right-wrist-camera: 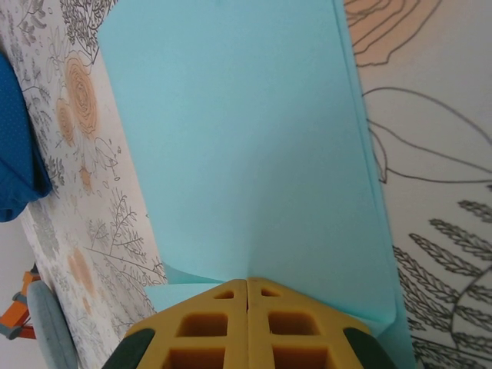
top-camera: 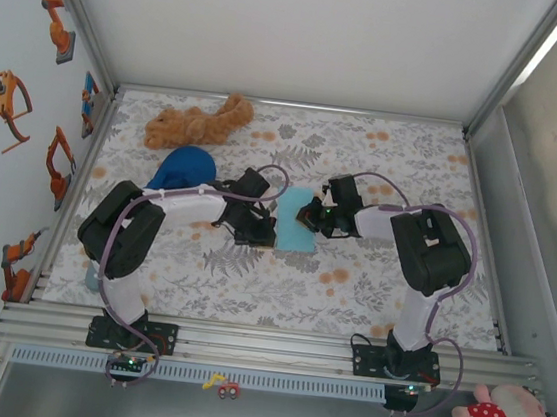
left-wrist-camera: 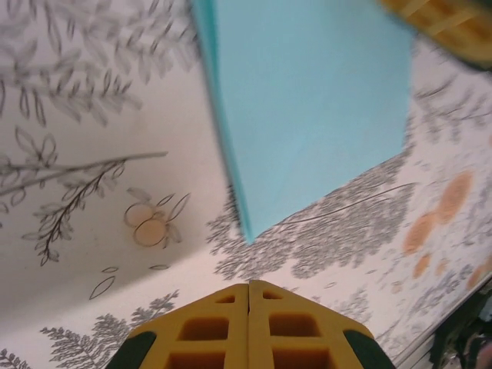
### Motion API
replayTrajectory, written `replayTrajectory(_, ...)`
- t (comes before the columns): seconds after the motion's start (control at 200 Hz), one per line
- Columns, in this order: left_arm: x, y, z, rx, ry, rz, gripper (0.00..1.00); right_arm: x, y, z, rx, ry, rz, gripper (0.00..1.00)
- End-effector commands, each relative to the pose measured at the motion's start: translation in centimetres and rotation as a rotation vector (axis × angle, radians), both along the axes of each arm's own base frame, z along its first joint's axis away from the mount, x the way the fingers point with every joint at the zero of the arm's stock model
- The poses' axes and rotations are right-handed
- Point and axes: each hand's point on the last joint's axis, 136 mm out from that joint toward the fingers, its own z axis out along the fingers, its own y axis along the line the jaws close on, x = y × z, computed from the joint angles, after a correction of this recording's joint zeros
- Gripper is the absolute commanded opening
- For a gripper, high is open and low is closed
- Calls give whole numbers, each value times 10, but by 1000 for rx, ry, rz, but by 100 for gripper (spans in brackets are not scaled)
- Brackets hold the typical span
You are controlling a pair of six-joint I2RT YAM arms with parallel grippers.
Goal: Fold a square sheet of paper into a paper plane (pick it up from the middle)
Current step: Fold the triangle a second time at the center of the table.
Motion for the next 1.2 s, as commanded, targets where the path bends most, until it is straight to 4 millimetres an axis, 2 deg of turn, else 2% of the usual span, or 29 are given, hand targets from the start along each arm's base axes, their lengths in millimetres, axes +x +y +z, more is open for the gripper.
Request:
replayTrajectory(0.0, 32, -14, 24, -72, -89, 71, 6, 0, -12, 7, -76, -3, -16, 5)
replayTrajectory(0.06, 41, -22, 25, -104, -86, 91, 9, 7, -9, 27, -52, -46, -19, 11)
replayTrajectory(0.135, 51, -28, 22, -114, -89, 112, 10, 9, -10, 40, -50, -73, -35, 22)
replayTrajectory(0.235, 64, -34, 18, -126, -89, 137, 12, 6, -20, 41, -56, -79, -80, 32)
replayTrajectory(0.401, 82, -39, 11, -145, -78, 183, 14, -4, -28, 34, -60, -60, -107, 43)
replayTrajectory(0.496, 87, -40, 8, -157, -70, 200, 15, -9, -30, 29, -68, -41, -112, 43)
replayTrajectory(0.626, 90, -35, -7, -125, -45, 228, 15, -14, -31, 21, -66, -15, -112, 42)
replayTrajectory(0.921, 84, -23, -34, -57, 19, 257, 15, -16, -25, 12, -29, 26, -111, 37)
replayTrajectory(1.192, 81, -14, -42, -18, 30, 270, 14, -14, -22, 8, -21, 38, -107, 31)
